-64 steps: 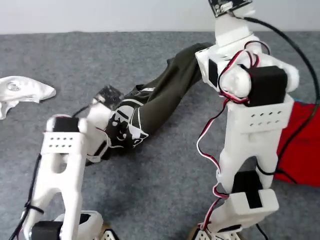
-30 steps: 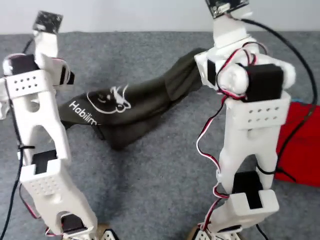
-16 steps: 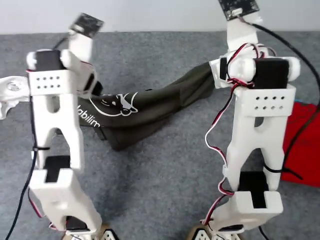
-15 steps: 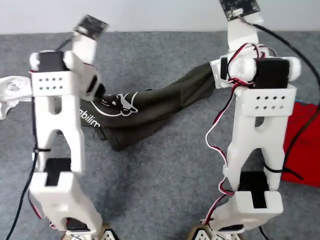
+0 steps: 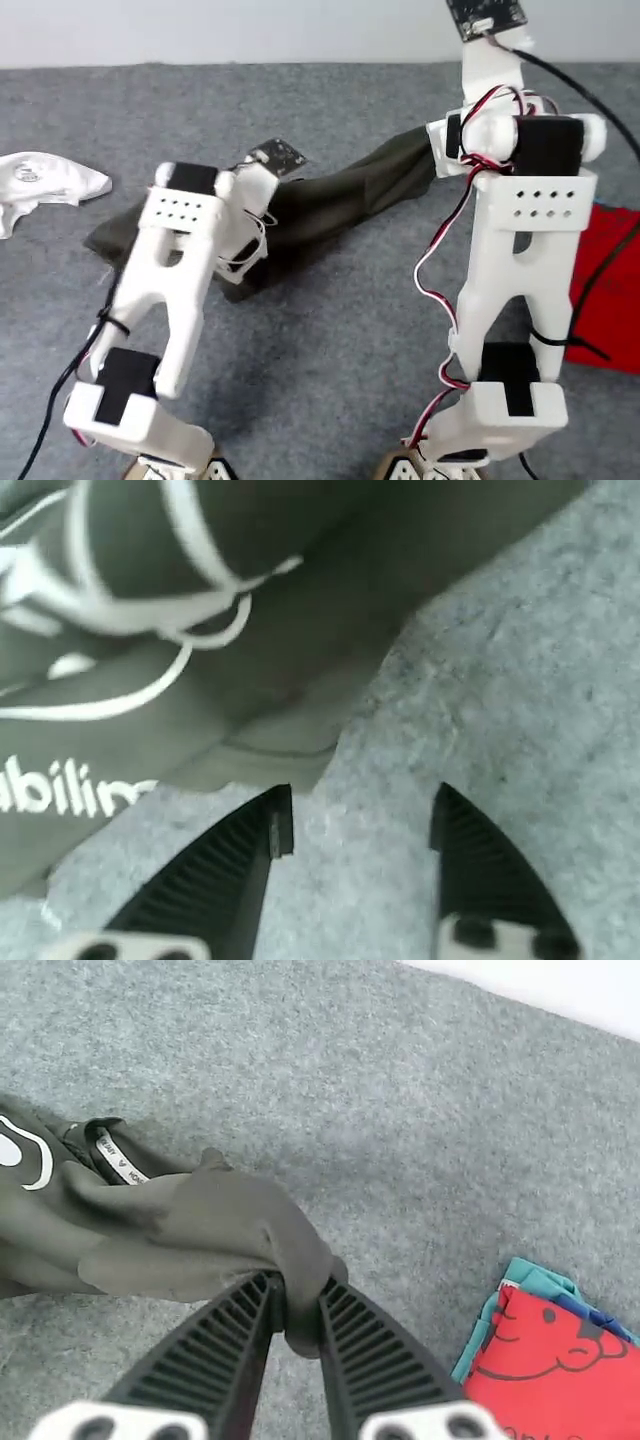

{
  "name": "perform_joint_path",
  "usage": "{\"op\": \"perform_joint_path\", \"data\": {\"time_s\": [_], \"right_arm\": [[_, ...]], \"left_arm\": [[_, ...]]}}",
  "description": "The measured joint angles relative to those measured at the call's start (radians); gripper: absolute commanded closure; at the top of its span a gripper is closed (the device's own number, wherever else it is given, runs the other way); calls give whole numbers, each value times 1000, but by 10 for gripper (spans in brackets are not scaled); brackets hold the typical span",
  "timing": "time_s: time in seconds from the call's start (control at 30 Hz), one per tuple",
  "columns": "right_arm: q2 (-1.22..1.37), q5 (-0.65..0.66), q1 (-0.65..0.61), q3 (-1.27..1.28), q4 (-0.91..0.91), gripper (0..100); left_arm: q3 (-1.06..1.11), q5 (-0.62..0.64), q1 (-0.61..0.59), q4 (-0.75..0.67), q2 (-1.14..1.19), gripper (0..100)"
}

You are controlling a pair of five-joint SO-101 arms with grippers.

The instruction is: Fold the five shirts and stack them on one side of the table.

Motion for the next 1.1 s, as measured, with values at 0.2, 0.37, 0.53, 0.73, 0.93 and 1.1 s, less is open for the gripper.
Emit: {"op": "perform_joint_path", "data": {"time_s": [0.2, 0.37, 0.53, 0.73, 0.93, 1.1], "right_arm": [[0, 0, 0, 0, 0, 988], [0, 0, 0, 0, 0, 988], [0, 0, 0, 0, 0, 988], [0, 0, 0, 0, 0, 988], [0, 0, 0, 0, 0, 988], [0, 0, 0, 0, 0, 988]], "left_arm": [[21, 6, 0, -124, 164, 751], [20, 6, -37, -183, 278, 752], [-34, 6, -95, -187, 295, 753], [-40, 5, -106, -187, 295, 792], [23, 2, -106, -238, 295, 957], [23, 2, -106, -239, 295, 987]]}}
